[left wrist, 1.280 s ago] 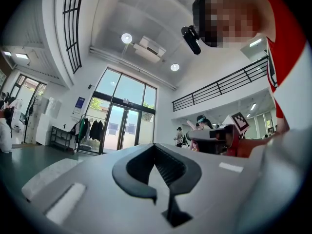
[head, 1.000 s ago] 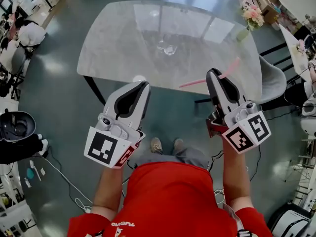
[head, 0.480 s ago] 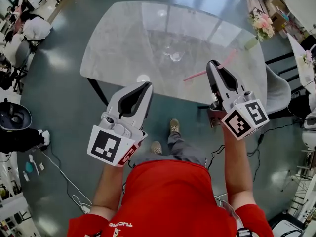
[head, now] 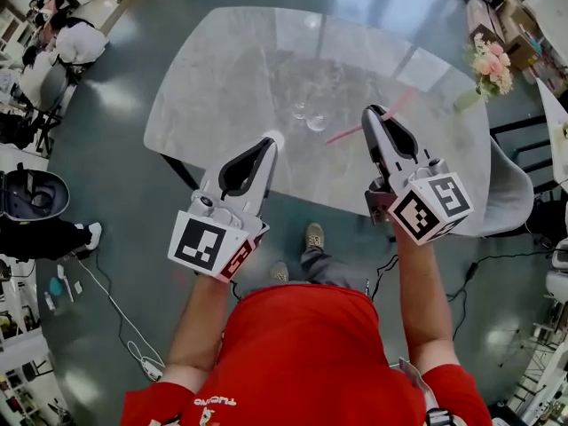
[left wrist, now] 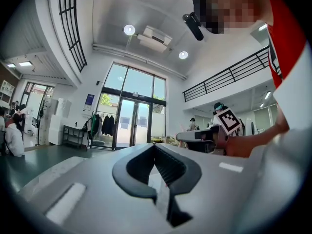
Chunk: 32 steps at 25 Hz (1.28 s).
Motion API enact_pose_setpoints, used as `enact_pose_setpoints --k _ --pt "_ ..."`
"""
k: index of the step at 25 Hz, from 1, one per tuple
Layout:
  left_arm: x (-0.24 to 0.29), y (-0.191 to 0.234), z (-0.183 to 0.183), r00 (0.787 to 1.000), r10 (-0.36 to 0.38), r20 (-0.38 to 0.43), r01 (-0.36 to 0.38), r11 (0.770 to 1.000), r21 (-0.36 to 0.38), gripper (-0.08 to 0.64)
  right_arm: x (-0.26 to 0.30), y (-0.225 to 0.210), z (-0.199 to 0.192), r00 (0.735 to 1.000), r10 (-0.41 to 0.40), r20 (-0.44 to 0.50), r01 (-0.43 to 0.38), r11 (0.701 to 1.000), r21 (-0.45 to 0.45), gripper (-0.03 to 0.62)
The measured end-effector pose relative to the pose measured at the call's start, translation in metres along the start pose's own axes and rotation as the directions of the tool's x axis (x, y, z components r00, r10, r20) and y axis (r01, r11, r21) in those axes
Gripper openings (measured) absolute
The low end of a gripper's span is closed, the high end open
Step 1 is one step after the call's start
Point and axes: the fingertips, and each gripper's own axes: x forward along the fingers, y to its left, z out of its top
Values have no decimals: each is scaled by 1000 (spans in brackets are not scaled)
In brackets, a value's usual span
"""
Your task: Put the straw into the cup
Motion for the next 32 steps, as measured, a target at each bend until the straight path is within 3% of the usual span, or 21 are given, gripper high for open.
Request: enact_pose_setpoints --k 9,19,24,32 --pt "72 13 -18 997 83 4 -83 996 15 6 39 -58 -21 998 56 -7 -56 997 48 23" --pt "113 38 -37 988 157 -2 -157 987 32 6 88 -80 -50 987 154 -35 -152 987 49 23" --pt "124 53 -48 989 147 -10 -147 989 15 6 106 -81 -63 986 158 -57 -157 987 33 23" --pt "143 61 -63 996 80 -33 -80 997 -17 6 118 -91 -98 985 100 -143 -97 995 30 23"
